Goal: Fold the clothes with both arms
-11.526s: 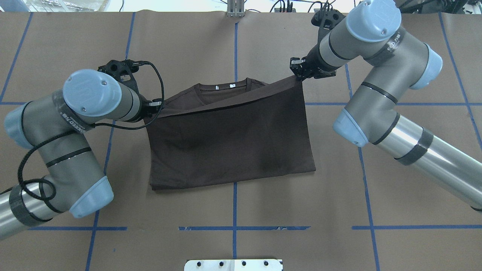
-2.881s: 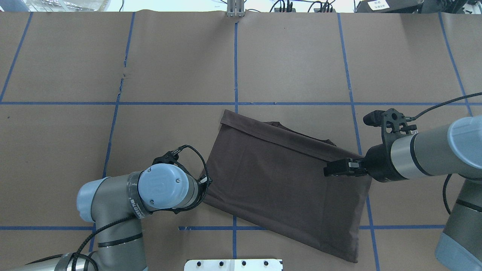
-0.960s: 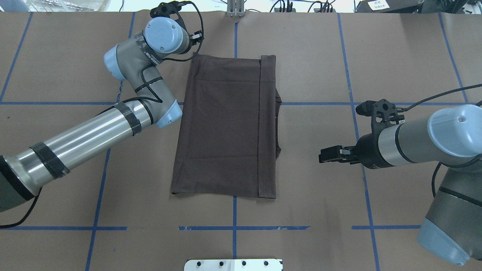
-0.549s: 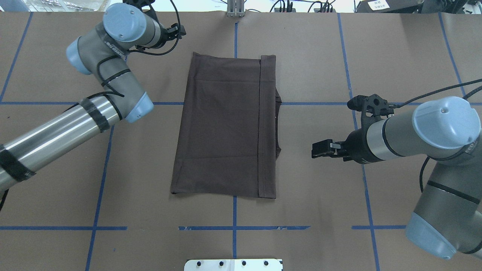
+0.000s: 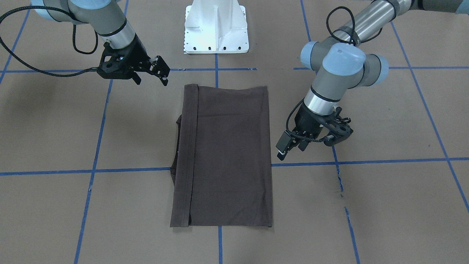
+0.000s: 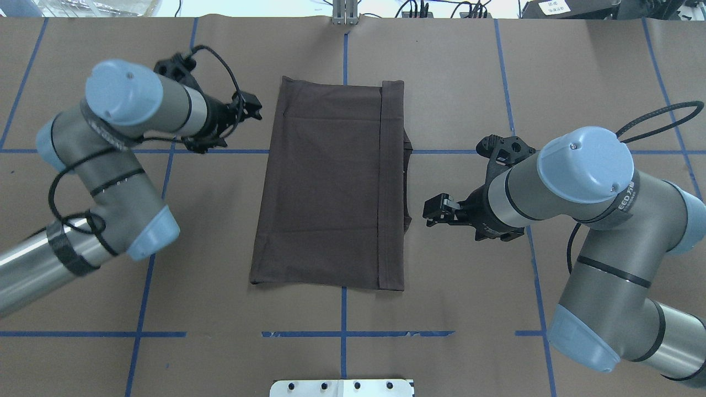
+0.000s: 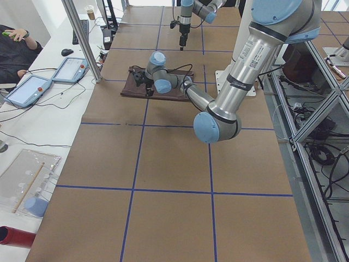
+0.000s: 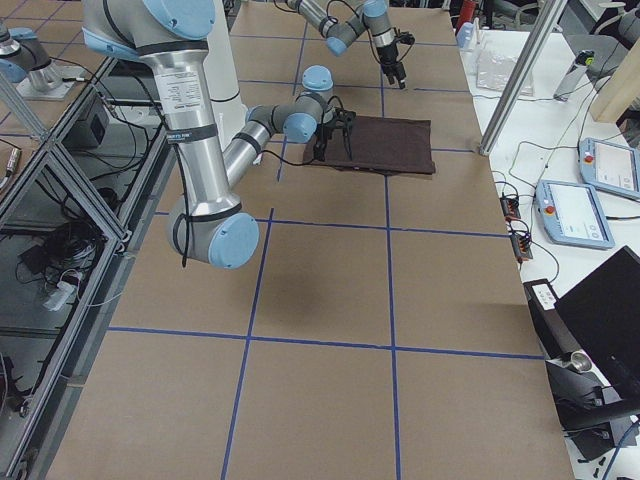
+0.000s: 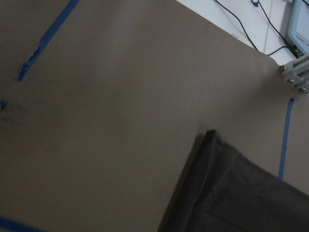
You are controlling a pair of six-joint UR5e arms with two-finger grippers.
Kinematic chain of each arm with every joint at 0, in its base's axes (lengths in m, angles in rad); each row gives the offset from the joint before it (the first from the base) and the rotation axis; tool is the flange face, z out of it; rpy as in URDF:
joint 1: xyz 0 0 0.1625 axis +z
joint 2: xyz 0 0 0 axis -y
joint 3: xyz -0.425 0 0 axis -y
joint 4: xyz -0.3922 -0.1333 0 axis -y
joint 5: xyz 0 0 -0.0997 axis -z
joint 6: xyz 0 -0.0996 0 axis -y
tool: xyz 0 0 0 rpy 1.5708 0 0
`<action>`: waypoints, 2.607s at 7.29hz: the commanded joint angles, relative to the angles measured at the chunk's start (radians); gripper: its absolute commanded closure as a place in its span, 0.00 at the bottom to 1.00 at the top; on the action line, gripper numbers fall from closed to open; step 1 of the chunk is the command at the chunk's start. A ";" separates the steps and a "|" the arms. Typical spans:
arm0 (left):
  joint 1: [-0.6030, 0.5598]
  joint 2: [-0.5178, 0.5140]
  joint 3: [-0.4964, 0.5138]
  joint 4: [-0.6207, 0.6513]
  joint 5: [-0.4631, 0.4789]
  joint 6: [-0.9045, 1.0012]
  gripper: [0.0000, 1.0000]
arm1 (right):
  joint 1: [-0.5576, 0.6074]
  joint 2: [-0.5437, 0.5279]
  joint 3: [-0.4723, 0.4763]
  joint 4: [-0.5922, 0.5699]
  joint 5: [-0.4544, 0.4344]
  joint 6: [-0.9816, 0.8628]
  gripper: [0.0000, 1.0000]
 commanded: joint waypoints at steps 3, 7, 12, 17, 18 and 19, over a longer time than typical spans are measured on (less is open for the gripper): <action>0.347 0.094 -0.191 0.235 0.213 -0.356 0.07 | -0.005 0.006 -0.008 -0.003 -0.002 0.005 0.00; 0.361 0.131 -0.200 0.241 0.216 -0.367 0.09 | -0.005 0.013 -0.010 -0.003 0.000 0.005 0.00; 0.415 0.123 -0.233 0.286 0.214 -0.388 0.11 | -0.002 0.012 -0.008 -0.003 0.000 0.003 0.00; 0.413 0.122 -0.226 0.306 0.214 -0.387 0.16 | 0.003 0.012 -0.008 -0.003 0.000 0.003 0.00; 0.413 0.117 -0.226 0.306 0.216 -0.387 0.20 | 0.006 0.012 -0.008 -0.003 0.000 0.003 0.00; 0.412 0.117 -0.226 0.306 0.216 -0.387 0.28 | 0.006 0.010 -0.008 -0.003 0.001 0.003 0.00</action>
